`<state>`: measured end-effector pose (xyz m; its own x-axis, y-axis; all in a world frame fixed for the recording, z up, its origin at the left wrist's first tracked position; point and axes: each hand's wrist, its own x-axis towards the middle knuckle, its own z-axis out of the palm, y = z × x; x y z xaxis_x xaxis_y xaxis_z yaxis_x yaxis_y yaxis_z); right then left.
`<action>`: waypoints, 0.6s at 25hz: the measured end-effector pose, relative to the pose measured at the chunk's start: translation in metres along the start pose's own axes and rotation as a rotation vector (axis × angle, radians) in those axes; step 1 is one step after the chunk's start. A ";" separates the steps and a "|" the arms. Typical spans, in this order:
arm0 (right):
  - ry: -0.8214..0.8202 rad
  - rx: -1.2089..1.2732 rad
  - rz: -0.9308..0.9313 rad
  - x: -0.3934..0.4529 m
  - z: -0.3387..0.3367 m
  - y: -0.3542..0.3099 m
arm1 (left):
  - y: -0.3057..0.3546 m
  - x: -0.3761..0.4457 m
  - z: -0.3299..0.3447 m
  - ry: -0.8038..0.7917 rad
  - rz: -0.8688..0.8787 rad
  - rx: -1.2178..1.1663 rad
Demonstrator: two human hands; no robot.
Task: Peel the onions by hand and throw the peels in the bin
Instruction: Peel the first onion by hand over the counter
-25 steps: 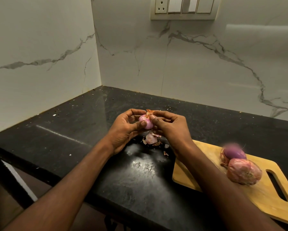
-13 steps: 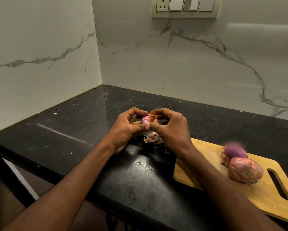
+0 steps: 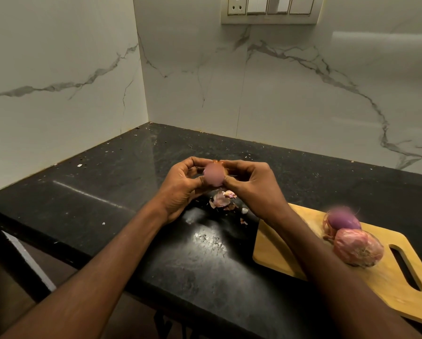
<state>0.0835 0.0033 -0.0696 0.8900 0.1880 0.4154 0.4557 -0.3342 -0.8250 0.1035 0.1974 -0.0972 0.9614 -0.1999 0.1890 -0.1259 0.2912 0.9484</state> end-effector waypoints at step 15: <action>0.086 -0.194 -0.054 0.000 0.011 -0.002 | 0.004 -0.003 0.003 -0.006 0.014 -0.009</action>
<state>0.0820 0.0146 -0.0724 0.8585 0.1334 0.4951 0.4898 -0.4991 -0.7149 0.0991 0.1961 -0.0930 0.9581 -0.2012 0.2041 -0.1375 0.3021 0.9433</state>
